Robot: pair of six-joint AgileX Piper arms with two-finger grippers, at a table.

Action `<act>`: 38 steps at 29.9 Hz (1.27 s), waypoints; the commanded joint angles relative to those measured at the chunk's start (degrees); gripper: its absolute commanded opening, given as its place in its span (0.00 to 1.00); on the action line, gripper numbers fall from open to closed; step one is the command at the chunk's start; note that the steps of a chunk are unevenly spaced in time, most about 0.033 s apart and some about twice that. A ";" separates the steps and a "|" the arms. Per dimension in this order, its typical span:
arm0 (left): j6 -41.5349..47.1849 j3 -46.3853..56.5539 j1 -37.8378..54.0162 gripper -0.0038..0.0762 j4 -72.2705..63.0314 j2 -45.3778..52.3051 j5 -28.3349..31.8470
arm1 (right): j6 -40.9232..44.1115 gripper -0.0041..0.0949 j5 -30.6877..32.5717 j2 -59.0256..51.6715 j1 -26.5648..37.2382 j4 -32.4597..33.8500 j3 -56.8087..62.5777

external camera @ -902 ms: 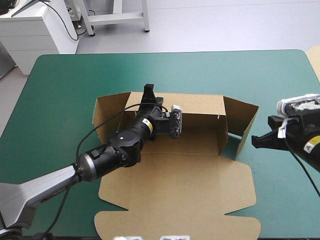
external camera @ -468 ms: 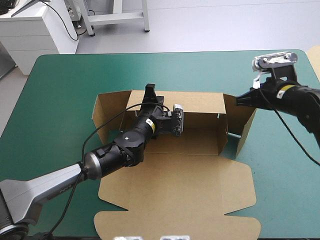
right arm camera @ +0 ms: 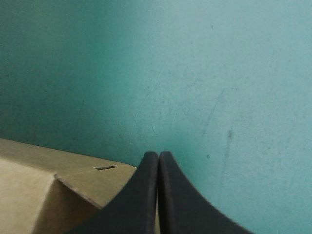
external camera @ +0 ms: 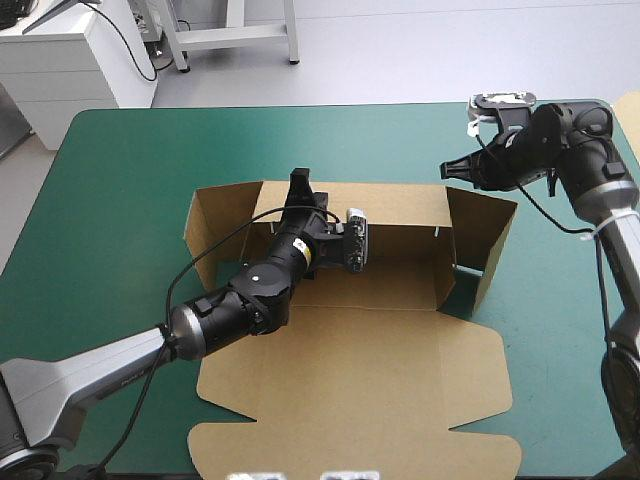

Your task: Fold the box

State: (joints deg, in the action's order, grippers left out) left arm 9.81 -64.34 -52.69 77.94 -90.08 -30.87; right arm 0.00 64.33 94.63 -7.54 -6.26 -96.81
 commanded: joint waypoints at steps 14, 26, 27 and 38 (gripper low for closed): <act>2.00 -0.06 0.22 0.04 -4.64 0.65 -5.00 | -7.18 0.03 7.04 -1.53 1.51 -8.46 -0.53; 1.89 -0.06 0.22 0.04 -4.64 0.65 -5.04 | -18.45 0.03 -6.84 -13.47 1.51 -14.23 19.88; 1.42 -0.06 0.22 0.04 -4.64 0.65 -5.04 | -19.97 0.03 -9.06 -14.92 1.51 -15.28 21.64; 0.96 -0.06 0.22 0.04 -4.64 0.65 -4.89 | -35.58 0.03 -23.86 -20.78 1.51 -26.57 38.73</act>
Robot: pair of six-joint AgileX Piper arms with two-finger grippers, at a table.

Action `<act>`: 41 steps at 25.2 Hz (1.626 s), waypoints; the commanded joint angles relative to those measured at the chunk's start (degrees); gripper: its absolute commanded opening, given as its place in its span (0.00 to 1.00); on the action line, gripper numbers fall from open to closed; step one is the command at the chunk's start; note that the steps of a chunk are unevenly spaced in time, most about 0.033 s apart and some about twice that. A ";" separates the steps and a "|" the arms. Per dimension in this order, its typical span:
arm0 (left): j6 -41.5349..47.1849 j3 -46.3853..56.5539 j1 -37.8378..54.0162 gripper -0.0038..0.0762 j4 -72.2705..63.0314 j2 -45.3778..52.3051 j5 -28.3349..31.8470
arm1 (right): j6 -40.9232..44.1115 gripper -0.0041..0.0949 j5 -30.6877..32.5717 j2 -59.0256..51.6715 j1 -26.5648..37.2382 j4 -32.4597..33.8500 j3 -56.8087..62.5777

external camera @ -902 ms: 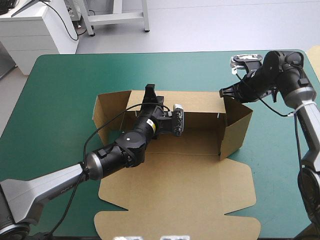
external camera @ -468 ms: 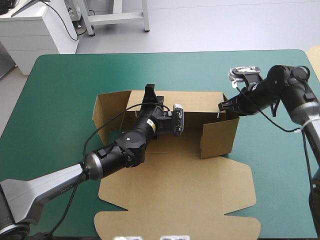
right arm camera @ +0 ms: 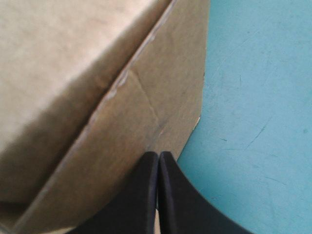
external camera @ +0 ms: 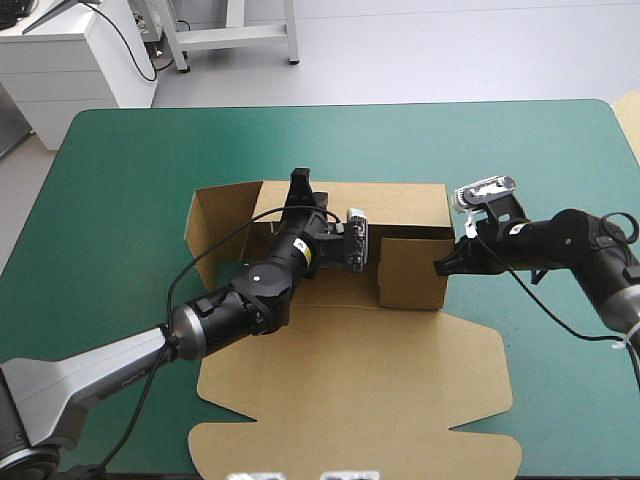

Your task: Fold the box

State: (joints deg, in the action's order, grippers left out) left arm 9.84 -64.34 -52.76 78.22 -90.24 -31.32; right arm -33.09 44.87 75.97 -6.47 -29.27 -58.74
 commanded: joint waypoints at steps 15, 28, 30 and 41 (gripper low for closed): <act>0.89 -0.06 0.28 0.04 -5.03 0.82 -4.91 | -7.96 0.45 2.08 -4.64 0.44 0.54 1.30; 0.89 -0.06 0.28 0.04 -5.03 0.82 -5.57 | -16.32 0.54 1.87 -4.54 0.44 -12.97 1.30; 0.89 -0.06 0.28 0.04 -5.03 0.82 -5.66 | -16.86 0.57 -0.29 -4.54 0.33 -13.80 1.30; 0.41 -0.06 0.28 0.04 -10.62 0.82 -4.75 | -14.57 0.57 -8.29 -4.32 -5.03 -8.76 1.30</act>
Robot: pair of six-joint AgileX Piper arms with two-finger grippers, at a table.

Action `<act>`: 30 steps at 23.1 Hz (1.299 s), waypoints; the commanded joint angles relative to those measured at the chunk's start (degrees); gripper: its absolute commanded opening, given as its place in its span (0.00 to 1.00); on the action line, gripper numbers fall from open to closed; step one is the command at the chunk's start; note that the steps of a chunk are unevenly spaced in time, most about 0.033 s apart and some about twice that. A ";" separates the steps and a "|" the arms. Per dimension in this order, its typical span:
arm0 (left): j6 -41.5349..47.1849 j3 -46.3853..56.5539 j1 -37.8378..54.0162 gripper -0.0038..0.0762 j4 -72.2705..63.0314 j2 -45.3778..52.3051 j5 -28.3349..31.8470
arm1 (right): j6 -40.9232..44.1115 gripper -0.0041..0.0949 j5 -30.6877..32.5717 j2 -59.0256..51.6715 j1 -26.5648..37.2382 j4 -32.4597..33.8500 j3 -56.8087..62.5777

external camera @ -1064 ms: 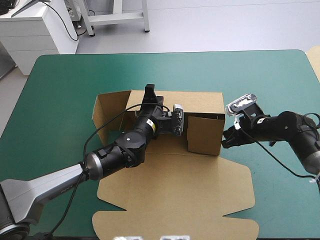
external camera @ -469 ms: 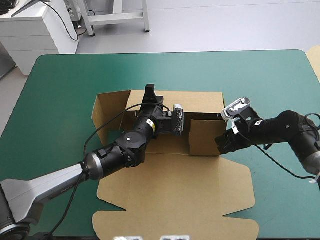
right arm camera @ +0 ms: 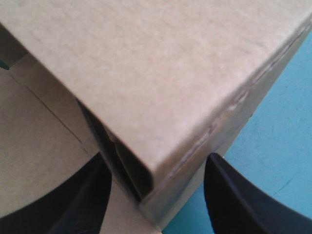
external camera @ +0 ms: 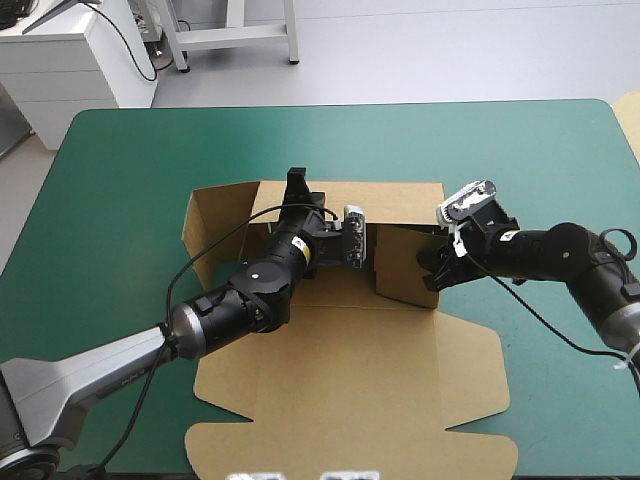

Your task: Fold the box

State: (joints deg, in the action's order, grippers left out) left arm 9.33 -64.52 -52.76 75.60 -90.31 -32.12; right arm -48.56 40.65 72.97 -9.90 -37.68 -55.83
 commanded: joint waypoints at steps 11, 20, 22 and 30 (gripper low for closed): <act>-11.98 0.12 0.18 0.04 -23.11 0.89 -3.72 | 3.63 0.24 -5.89 0.02 -4.15 3.88 -1.60; -10.49 -0.40 -0.38 0.38 -28.39 2.54 -1.45 | 7.78 0.02 -5.97 0.02 -4.15 4.04 -1.60; -10.49 -1.28 -1.38 0.54 -28.39 3.88 -3.48 | 7.92 0.02 -6.57 0.02 -4.15 4.04 -1.60; -11.03 -3.93 -8.97 0.81 -27.86 10.32 -11.23 | 9.40 0.02 -7.65 0.02 -4.15 4.04 -1.60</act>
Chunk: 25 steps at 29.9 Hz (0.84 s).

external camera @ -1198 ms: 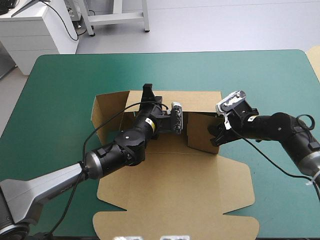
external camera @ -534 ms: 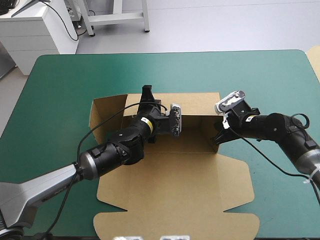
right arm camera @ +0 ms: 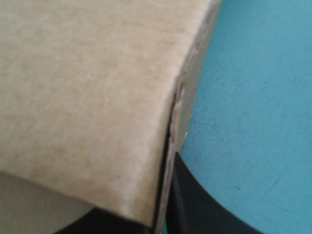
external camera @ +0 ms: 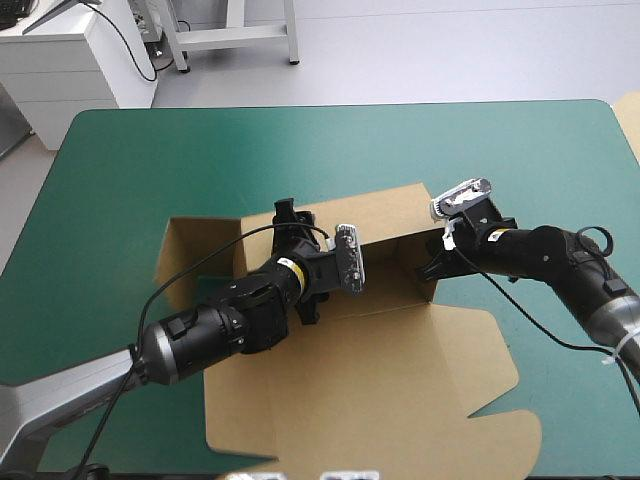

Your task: Fold the box

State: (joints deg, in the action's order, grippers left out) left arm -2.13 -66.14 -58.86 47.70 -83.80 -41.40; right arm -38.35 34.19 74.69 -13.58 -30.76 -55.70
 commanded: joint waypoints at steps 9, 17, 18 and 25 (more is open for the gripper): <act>-0.50 -3.33 -16.34 0.81 0.15 6.07 -14.14 | 0.75 0.02 -4.64 -1.60 -0.47 -2.57 -1.73; -3.67 -7.98 -18.24 0.18 0.27 5.94 -14.35 | 0.54 0.02 -4.93 -1.60 -0.47 -2.18 -1.73; -3.77 -8.92 -18.19 0.03 0.04 5.94 -14.35 | 0.54 0.02 -4.93 -1.60 -0.47 -2.18 -1.73; -5.81 -16.80 -16.25 0.07 -1.18 5.94 -18.21 | 0.54 0.02 -4.93 -1.60 -0.47 -2.03 -1.73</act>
State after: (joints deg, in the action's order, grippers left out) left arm -7.69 -78.36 -76.33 45.05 -79.87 -59.14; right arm -37.41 32.04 74.69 -13.93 -31.04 -55.70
